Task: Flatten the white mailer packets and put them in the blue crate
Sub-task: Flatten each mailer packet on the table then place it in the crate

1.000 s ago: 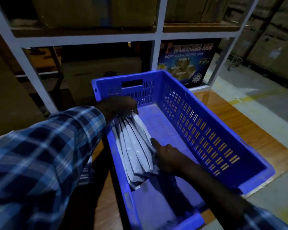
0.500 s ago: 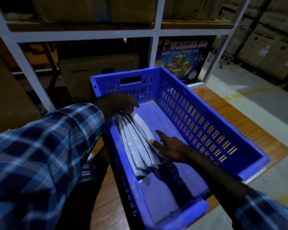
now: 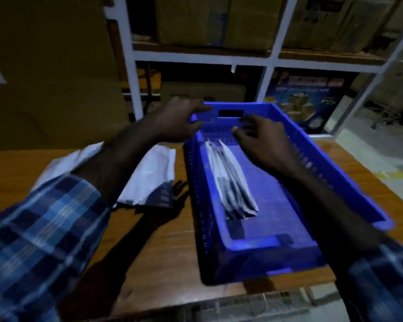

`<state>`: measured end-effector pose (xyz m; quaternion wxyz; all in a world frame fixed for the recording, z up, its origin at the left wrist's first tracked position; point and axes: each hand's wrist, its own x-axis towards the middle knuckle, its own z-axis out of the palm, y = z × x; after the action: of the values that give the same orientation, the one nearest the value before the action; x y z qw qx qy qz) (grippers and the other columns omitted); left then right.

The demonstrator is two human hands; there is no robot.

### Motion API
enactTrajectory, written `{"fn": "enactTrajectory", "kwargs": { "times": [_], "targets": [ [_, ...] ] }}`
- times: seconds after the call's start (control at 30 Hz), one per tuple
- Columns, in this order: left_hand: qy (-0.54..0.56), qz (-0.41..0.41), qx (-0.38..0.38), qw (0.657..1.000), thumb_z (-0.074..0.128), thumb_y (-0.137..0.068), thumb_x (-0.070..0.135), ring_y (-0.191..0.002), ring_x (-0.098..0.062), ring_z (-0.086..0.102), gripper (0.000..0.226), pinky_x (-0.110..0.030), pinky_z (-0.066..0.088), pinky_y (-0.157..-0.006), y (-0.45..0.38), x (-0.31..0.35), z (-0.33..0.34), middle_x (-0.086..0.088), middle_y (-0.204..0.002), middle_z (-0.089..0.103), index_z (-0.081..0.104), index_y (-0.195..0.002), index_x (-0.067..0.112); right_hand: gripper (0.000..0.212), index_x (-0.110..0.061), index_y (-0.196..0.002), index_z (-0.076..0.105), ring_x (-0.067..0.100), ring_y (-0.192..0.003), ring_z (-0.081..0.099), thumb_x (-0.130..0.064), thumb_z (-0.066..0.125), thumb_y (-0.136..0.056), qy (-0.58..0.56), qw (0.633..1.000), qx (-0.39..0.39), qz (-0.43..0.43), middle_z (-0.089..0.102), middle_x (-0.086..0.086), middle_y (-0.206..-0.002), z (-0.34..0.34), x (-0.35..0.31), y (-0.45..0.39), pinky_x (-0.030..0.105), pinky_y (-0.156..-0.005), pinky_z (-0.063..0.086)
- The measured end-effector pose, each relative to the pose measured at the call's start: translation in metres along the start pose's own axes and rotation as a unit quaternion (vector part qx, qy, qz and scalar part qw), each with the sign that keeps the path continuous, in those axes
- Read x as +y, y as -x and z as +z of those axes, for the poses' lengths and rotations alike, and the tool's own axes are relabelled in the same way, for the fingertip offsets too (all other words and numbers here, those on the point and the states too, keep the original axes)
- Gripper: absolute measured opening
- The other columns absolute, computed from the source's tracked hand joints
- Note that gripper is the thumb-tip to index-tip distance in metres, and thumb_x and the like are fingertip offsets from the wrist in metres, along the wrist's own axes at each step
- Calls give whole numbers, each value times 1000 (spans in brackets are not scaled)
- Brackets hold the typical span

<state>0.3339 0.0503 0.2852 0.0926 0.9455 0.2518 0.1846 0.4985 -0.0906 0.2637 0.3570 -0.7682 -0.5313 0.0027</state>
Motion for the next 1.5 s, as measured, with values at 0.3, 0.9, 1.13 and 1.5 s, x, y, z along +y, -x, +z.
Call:
{"fn": "enactTrajectory", "kwargs": {
  "times": [0.3,0.9,1.13,1.5],
  "targets": [
    [4,-226,36,974,62,-90,28,-138,-23,41,49,-33,30,-110,220,-73,9,-8,-148,46,54,-138,18,44,-12,-112,70,32,-97,69,-45,54,-88,-29,986,-57,-156,74,12,-102,71,-121,62,41,-81,54],
    [-99,-422,-46,900,0,-81,76,-150,-26,-3,94,-50,-8,-116,396,-223,97,-11,-163,2,12,-156,20,43,-10,-131,59,27,-109,63,-36,55,-98,39,978,-191,-78,67,13,-119,283,-223,120,34,-85,49],
    [-112,-410,-45,904,20,-87,69,-147,-33,20,87,-56,4,-117,398,-229,103,-18,-158,24,36,-149,11,65,3,-138,44,43,-119,46,-43,58,-94,73,981,-162,-78,47,30,-135,407,-282,63,43,-93,40],
    [-130,-395,-6,909,43,-83,60,-143,-37,31,81,-59,15,-114,397,-235,112,-22,-152,35,46,-143,5,70,-2,-145,31,41,-126,40,-39,60,-93,78,983,-166,-9,40,28,-141,459,-301,52,42,-104,34]
  ]
}}
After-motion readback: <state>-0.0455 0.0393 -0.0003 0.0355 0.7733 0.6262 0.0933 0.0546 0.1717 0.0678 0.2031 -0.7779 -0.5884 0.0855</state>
